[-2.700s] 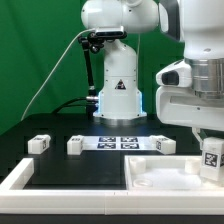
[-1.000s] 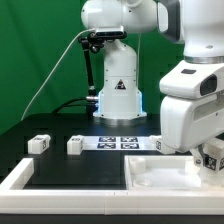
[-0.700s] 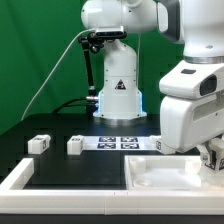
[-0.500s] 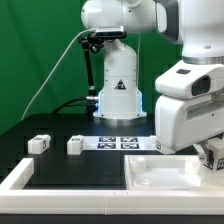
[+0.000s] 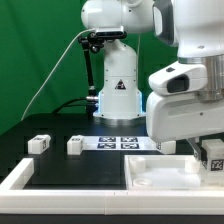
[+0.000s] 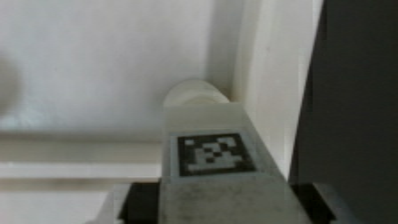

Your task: Assemble one leg

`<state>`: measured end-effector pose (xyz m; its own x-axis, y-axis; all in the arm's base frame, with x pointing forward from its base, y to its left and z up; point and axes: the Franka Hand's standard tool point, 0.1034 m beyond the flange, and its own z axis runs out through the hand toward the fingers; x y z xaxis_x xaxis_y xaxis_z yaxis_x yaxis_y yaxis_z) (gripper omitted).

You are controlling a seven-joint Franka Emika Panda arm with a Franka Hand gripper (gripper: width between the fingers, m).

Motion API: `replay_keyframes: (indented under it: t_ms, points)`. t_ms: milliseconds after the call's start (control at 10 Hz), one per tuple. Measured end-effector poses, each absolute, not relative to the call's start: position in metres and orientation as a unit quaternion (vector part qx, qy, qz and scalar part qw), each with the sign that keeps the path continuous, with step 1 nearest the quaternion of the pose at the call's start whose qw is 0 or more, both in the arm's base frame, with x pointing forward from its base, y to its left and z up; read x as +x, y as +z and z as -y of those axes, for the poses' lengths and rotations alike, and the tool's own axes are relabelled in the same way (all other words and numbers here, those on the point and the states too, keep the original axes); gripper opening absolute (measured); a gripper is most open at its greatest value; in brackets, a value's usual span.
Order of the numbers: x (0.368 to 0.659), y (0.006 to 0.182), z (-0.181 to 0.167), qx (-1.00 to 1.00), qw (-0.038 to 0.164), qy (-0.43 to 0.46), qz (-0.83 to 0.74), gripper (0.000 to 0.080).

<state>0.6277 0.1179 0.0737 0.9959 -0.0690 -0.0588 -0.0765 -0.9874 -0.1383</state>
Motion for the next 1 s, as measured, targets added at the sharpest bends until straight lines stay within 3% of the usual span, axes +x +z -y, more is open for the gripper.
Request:
replay_keyframes:
  t_ms: [600,1000]
  points:
    - [0.6283,0.0732,-0.1170,-0.921,0.065,0.021,-0.383,0.0297]
    - [0.6283,0.0728,-0.1163,-0.849,0.075,0.041,-0.521,0.0297]
